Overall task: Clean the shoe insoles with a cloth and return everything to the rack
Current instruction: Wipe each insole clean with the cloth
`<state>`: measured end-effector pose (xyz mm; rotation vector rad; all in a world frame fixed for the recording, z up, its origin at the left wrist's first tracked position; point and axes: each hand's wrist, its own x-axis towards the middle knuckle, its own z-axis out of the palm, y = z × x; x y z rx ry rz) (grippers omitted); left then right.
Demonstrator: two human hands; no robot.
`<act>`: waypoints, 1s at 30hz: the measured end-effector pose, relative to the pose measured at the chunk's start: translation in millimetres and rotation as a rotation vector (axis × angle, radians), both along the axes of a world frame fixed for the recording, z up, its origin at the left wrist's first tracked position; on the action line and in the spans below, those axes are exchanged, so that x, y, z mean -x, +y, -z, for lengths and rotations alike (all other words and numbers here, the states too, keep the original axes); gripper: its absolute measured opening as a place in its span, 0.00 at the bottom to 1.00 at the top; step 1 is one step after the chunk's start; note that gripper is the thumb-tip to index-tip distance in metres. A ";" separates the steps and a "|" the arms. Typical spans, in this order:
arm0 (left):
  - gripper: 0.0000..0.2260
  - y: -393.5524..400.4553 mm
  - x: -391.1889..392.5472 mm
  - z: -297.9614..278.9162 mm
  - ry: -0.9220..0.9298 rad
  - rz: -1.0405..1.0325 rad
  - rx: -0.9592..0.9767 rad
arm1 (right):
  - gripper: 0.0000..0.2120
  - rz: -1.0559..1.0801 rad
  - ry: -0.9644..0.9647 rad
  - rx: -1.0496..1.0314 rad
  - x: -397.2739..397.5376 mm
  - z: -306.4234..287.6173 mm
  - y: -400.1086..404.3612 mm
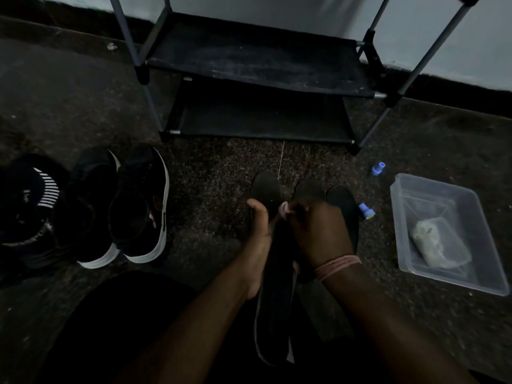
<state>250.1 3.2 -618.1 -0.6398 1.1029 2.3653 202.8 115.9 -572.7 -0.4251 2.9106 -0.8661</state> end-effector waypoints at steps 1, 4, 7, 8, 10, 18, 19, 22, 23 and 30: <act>0.43 3.1 -1.6 -0.6 0.021 0.034 -0.055 | 0.06 0.061 0.106 -0.087 0.9 -1.7 1.7; 0.46 3.9 -0.8 13.2 0.035 0.048 -0.132 | 0.07 0.120 0.230 -0.090 0.6 3.9 0.3; 0.49 -2.7 1.6 21.1 0.015 -0.060 -0.098 | 0.14 -0.080 -0.070 0.023 -2.9 14.3 -6.4; 0.48 -4.9 2.9 22.4 0.012 -0.088 -0.073 | 0.14 -0.117 -0.087 0.033 -2.8 14.9 -7.3; 0.44 -4.9 2.6 16.2 0.034 -0.087 -0.030 | 0.13 -0.115 -0.081 0.059 0.3 12.2 -4.9; 0.44 1.8 -2.1 10.1 0.091 0.007 -0.105 | 0.12 0.014 0.045 -0.072 -1.0 11.4 -0.3; 0.41 -0.7 -1.4 8.7 0.073 -0.031 -0.062 | 0.12 -0.073 -0.029 0.031 -9.2 6.6 -8.6; 0.40 -5.8 1.3 9.0 0.057 -0.113 -0.007 | 0.08 -0.149 -0.096 0.104 -11.6 -1.3 -13.3; 0.42 -4.5 1.2 7.1 0.066 -0.103 -0.018 | 0.08 -0.103 -0.121 0.074 -7.2 -1.2 -8.0; 0.43 3.0 1.9 11.4 0.155 0.017 -0.107 | 0.07 0.031 0.077 -0.148 -0.8 13.4 1.6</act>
